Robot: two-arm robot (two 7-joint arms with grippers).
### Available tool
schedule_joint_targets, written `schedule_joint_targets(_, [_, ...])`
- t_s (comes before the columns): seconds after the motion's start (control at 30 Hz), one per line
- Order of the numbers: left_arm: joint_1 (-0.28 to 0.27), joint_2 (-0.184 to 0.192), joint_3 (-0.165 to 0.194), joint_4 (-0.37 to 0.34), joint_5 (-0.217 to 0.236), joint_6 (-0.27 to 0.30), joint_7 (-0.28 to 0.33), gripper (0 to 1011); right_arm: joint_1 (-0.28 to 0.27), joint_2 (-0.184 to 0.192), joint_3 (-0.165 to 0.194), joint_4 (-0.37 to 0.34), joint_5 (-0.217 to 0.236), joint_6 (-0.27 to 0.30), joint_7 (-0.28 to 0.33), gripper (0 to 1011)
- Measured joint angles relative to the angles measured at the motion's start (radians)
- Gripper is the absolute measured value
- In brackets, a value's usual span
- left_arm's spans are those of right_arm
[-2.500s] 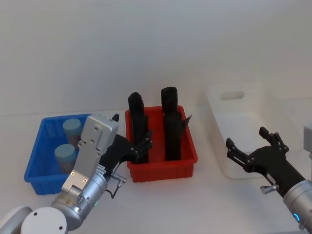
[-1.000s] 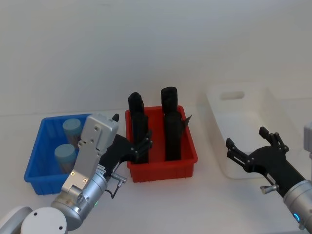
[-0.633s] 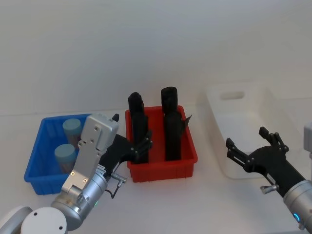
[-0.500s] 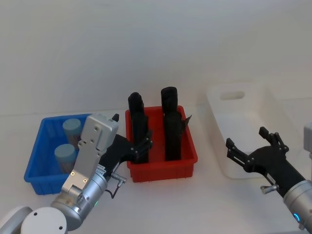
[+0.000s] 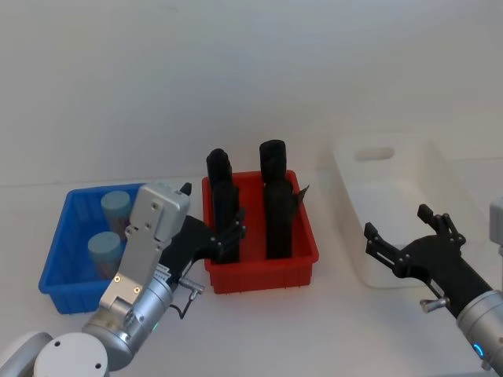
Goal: Pick the cotton swabs from the blue box and place them into the white box.
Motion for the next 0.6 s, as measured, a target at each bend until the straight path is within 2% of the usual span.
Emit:
schedule_joint_targets(0.33, [-0.012, -0.010, -0.013, 0.024, -0.025, 0.025, 0.022, 1004, 0.000, 0.000, 0.000, 0.000, 0.000, 0.000, 0.000, 1002])
schedule_joint_targets(0.6, [-0.028, -0.014, -0.037, 0.061, -0.068, 0.079, 0.051, 1004, 0.000, 0.000, 0.000, 0.000, 0.000, 0.000, 0.000, 1001])
